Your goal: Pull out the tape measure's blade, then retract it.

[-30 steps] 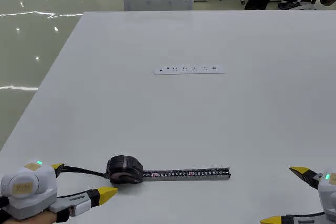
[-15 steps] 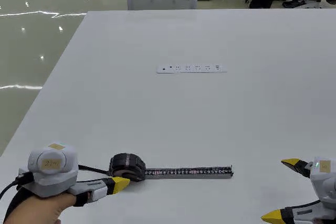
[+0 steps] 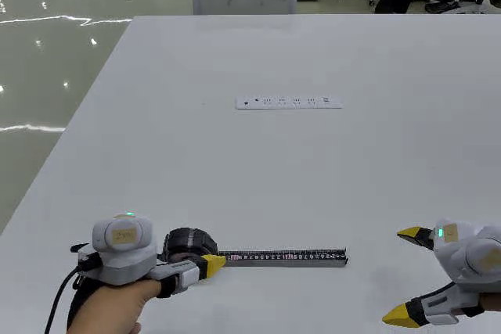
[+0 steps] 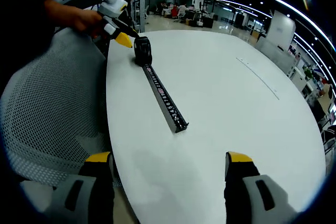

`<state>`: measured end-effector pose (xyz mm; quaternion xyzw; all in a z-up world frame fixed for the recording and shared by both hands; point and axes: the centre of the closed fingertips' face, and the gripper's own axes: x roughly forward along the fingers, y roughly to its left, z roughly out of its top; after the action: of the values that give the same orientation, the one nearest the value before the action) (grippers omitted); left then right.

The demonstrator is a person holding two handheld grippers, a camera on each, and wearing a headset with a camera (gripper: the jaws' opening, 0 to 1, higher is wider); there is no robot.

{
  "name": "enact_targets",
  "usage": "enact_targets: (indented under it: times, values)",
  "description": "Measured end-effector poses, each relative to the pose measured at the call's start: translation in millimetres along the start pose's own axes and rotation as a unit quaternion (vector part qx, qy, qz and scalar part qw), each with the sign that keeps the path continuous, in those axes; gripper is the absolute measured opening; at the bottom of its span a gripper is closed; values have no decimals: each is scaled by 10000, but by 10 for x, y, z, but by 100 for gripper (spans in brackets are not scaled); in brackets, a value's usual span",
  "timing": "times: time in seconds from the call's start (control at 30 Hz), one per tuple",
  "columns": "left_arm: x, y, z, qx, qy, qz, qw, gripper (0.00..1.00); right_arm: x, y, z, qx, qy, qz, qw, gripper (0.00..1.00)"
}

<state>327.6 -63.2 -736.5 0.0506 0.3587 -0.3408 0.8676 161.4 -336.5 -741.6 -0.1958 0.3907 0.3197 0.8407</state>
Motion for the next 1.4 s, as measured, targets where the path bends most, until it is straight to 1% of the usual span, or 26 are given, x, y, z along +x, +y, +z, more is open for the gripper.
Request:
enact_targets:
  times: [0.03,0.07,0.1,0.17,0.23,0.27,0.3,0.33,0.37,0.4,0.47,0.5,0.57,0.6,0.67,0.7,0.73,0.8,0.87,0.93,1.03,1.07,1.17,1.27,1.33,1.4]
  values:
    - [6,-5,16,-25,-35,39,10000,99,8,-8,15,-24,22,33,10000,88]
    - [14,-23,32,-124,-65,48,9999,99,18,-17,28,-50,37,62,10000,87]
    - [34,-68,43,-362,-93,1,9993,99,34,-38,51,-102,38,87,9999,86]
    - [53,-87,62,-384,-145,22,9992,99,59,-62,84,-183,78,127,9997,86]
    - [80,-93,63,-227,-163,116,9995,99,99,-90,113,-306,141,192,9992,85]
    - [78,-103,80,-137,-227,161,9995,99,125,-110,135,-396,176,229,9988,84]
    - [76,-76,108,-37,-320,255,9992,99,143,-123,154,-442,187,252,9985,84]
    - [68,3,151,190,-461,463,9977,100,171,-142,185,-499,201,284,9981,84]
    - [57,19,149,207,-481,515,9973,100,193,-164,196,-582,235,304,9976,83]
    - [57,15,166,210,-569,498,9969,100,213,-181,209,-677,266,321,9968,83]
    - [75,4,132,122,-533,416,9976,100,262,-200,260,-761,286,396,9959,81]
    - [87,-31,118,70,-495,327,9982,100,285,-211,271,-774,300,434,9956,80]
    - [113,-77,134,221,-520,220,9982,100,348,-240,280,-838,364,518,9945,77]
    - [129,-73,131,266,-515,256,9980,100,384,-247,281,-873,405,585,9936,76]
    - [143,-75,122,192,-484,248,9983,100,434,-257,282,-907,468,658,9926,71]
    - [150,-80,116,209,-468,252,9984,100,470,-257,287,-953,496,711,9917,69]
    - [151,-82,116,267,-468,250,9982,100,493,-259,286,-960,518,739,9913,67]
    - [149,-69,141,515,-502,310,9969,100,558,-259,272,-1005,591,821,9898,61]
    - [150,-62,157,462,-551,299,9970,100,620,-262,267,-1067,634,871,9884,54]
    - [146,-36,140,330,-538,310,9975,100,666,-242,250,-1162,707,984,9858,48]
    - [151,5,145,262,-561,327,9975,100,734,-222,197,-1144,858,1105,9835,43]
    - [148,15,144,151,-577,336,9977,100,753,-193,190,-1155,894,1172,9823,40]
    - [156,27,108,42,-520,328,9981,100,789,-145,175,-1196,971,1259,9800,34]
    - [154,23,117,72,-551,329,9979,100,812,-135,179,-1202,980,1299,9793,26]
    - [160,15,113,69,-537,311,9980,100,823,-137,181,-1202,990,1296,9793,25]
    - [162,11,111,78,-526,310,9981,100,825,-129,174,-1243,1020,1330,9780,20]
